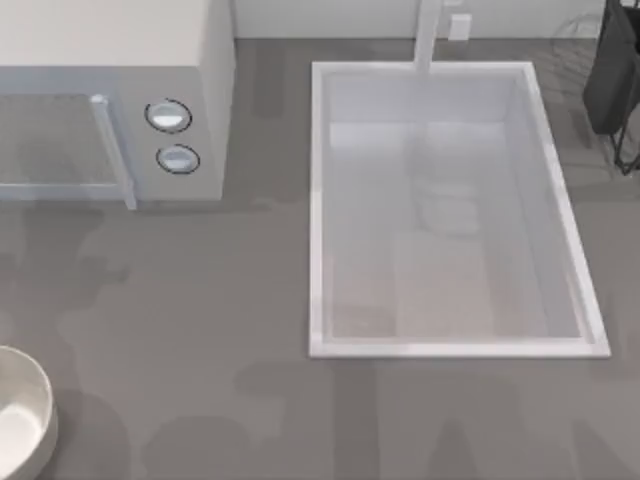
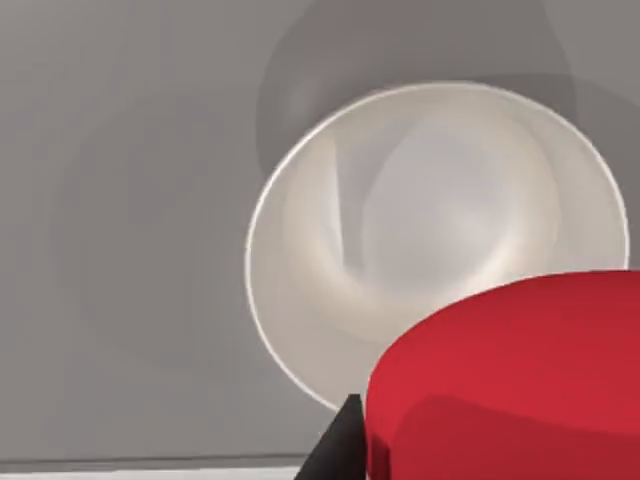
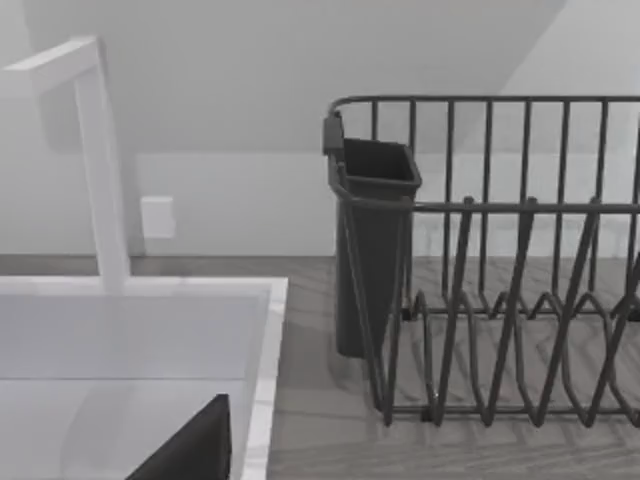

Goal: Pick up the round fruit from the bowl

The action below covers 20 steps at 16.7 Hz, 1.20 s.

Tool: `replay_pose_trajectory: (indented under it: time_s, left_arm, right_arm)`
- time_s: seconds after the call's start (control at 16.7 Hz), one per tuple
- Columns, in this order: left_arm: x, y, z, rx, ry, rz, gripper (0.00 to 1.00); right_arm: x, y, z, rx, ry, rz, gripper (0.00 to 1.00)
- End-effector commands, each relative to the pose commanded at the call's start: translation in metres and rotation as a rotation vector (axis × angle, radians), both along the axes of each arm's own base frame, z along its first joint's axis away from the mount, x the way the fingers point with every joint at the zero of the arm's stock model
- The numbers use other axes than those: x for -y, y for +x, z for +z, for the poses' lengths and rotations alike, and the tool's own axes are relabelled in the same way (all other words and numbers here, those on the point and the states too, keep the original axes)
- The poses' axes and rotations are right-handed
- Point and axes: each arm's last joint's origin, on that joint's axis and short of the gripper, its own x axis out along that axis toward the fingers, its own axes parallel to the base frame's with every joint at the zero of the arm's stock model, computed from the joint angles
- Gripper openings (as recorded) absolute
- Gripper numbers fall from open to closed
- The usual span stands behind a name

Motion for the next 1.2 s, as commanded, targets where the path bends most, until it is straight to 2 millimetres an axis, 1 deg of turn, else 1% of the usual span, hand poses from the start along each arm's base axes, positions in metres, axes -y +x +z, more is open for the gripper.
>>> replay_pose_trajectory:
  time_s: [0.12, 0.18, 0.3, 0.36, 0.54, 0.72, 0.84, 0.9, 0.96, 1.08, 1.2]
  left_arm:
    - [0.000, -0.012, 0.031, 0.013, 0.000, 0.000, 0.00]
    - [0.001, -0.018, 0.043, 0.020, 0.001, 0.001, 0.00]
    - [0.001, -0.027, 0.058, 0.031, 0.001, 0.001, 0.00]
    - [0.001, -0.029, 0.061, 0.034, 0.001, 0.001, 0.00]
    - [0.001, -0.029, 0.062, 0.035, 0.001, 0.001, 0.00]
    - [0.002, -0.025, 0.061, 0.032, 0.001, 0.005, 0.00]
    - [0.008, -0.009, 0.063, 0.035, -0.001, 0.009, 0.00]
    - [0.013, 0.003, 0.064, 0.035, -0.003, 0.011, 0.00]
    - [0.020, 0.017, 0.063, 0.031, -0.005, 0.013, 0.00]
    - [0.040, 0.053, 0.054, 0.013, -0.010, 0.016, 0.00]
    - [0.070, 0.091, 0.037, -0.013, -0.012, 0.017, 0.00]
  right_arm:
    - [0.000, 0.000, 0.000, 0.000, 0.000, 0.000, 1.00]
    - [0.000, 0.000, 0.000, 0.000, 0.000, 0.000, 1.00]
    - [0.000, 0.000, 0.000, 0.000, 0.000, 0.000, 1.00]
    - [0.000, 0.000, 0.000, 0.000, 0.000, 0.000, 1.00]
    - [0.000, 0.000, 0.000, 0.000, 0.000, 0.000, 1.00]
    - [0.000, 0.000, 0.000, 0.000, 0.000, 0.000, 1.00]
    - [0.000, 0.000, 0.000, 0.000, 0.000, 0.000, 1.00]
    - [0.000, 0.000, 0.000, 0.000, 0.000, 0.000, 1.00]
    - [0.000, 0.000, 0.000, 0.000, 0.000, 0.000, 1.00]
    - [0.000, 0.000, 0.000, 0.000, 0.000, 0.000, 1.00]
    - [0.000, 0.000, 0.000, 0.000, 0.000, 0.000, 1.00]
